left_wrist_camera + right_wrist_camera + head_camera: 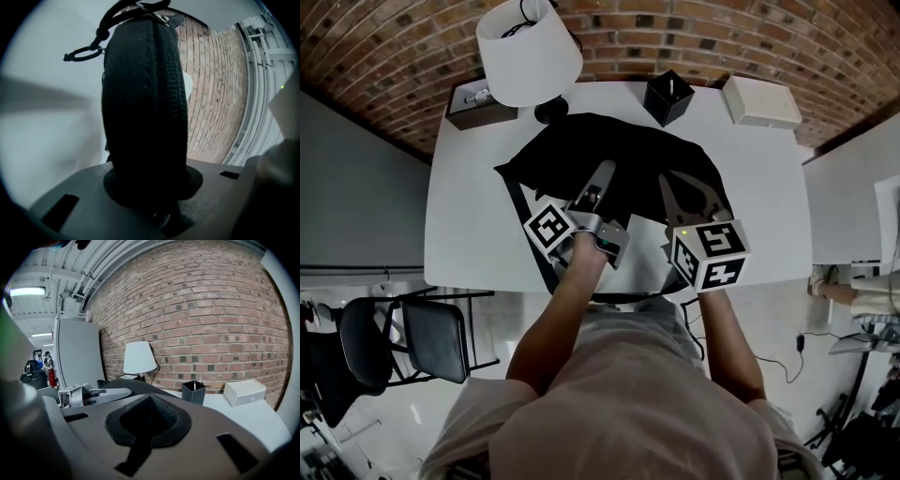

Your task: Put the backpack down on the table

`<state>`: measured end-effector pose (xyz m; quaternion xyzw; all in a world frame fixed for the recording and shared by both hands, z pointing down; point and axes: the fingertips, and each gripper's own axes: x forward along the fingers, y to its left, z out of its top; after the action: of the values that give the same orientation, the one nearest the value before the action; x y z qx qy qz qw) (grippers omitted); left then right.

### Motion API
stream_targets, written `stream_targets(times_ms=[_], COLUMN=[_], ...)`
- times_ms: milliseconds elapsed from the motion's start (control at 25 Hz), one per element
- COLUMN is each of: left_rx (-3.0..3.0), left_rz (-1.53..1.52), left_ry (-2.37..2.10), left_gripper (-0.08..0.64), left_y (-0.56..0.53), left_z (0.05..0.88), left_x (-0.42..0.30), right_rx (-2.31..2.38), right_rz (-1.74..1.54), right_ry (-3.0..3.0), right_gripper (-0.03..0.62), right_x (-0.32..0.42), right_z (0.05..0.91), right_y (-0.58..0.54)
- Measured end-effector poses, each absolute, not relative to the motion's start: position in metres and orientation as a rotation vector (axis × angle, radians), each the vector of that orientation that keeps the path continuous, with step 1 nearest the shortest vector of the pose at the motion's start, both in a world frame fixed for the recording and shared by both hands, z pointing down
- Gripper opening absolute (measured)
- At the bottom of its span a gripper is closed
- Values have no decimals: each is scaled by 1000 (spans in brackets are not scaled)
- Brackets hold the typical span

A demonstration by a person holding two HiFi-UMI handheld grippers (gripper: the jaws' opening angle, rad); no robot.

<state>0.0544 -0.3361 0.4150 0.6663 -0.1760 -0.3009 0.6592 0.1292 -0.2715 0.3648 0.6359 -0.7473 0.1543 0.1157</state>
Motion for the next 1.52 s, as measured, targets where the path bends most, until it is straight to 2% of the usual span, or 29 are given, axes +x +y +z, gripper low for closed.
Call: stream_targets(times_ms=[680, 1520], left_rx=[1470, 1441], left_rz=[-716, -803], left_ry=[-581, -626], left_gripper=[94, 101], left_y=[-378, -376], left_z=[471, 504], left_x=[110, 112], right_rx=[1564, 1352], right_rz=[583, 630], right_ry=[-2334, -2406], right_gripper=[2, 2], right_x=[173, 175], right_z=[415, 442], right_y=[-320, -319])
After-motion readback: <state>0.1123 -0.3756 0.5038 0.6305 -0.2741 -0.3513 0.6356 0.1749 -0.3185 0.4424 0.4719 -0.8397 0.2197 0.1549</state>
